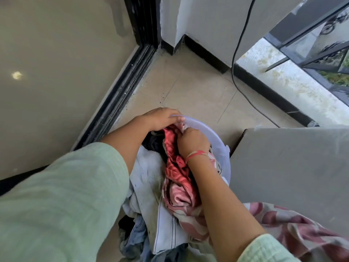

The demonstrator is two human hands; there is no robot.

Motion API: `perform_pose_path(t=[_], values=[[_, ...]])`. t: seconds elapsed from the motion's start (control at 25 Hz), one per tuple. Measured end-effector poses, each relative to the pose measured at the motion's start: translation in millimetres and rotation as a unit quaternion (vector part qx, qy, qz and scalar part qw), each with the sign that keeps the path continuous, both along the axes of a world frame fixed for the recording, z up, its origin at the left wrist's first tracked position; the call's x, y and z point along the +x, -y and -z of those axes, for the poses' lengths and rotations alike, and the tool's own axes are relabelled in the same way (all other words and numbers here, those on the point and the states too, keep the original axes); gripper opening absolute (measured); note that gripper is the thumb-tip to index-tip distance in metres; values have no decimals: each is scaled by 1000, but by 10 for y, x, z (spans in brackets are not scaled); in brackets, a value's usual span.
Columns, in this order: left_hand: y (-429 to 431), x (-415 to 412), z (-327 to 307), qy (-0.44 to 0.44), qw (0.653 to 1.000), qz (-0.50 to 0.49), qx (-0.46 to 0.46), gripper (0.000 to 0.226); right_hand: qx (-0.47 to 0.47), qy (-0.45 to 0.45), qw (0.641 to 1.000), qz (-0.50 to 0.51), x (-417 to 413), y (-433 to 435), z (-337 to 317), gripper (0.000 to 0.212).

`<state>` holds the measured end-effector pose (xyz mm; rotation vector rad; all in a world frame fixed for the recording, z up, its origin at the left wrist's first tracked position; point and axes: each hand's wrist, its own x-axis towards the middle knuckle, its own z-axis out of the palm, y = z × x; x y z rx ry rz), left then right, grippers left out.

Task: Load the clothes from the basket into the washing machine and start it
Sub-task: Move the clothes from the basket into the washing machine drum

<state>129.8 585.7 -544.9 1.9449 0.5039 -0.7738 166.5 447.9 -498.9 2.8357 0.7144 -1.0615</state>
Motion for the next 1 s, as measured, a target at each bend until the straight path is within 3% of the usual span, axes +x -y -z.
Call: perform_pose_path(t=[0.24,0.44,0.56,0.64,0.72,0.76,0.88,0.96,1.0], values=[[44,11,11,18,999,-40,-10,39,43,5,997,-63,-179,326,-1224,30],[8,67,49,4,997,-38,-63,41,-16,-26,993,-113,-168,506,-2400,53],[24,91,63,-15,995,-64,-78,51,-109,-17,991,-71,-441,592,-2379,47],[17,100,69,-23,997,-64,-43,56,-104,-29,991,-77,-698,832,-2043,23],[33,102,101,-23,998,-56,-21,49,-134,-159,973,-100,-755,981,-1918,38],[35,113,102,-23,998,-54,-12,46,-87,-148,983,-66,-604,982,-1963,47],[32,114,119,-32,997,-68,-19,40,110,-3,994,26,11,418,-2121,66],[41,115,85,-32,994,-88,-50,40,78,28,993,85,442,123,-1774,62],[42,107,85,-28,992,-101,-63,39,26,-13,996,85,531,-71,-1501,61]])
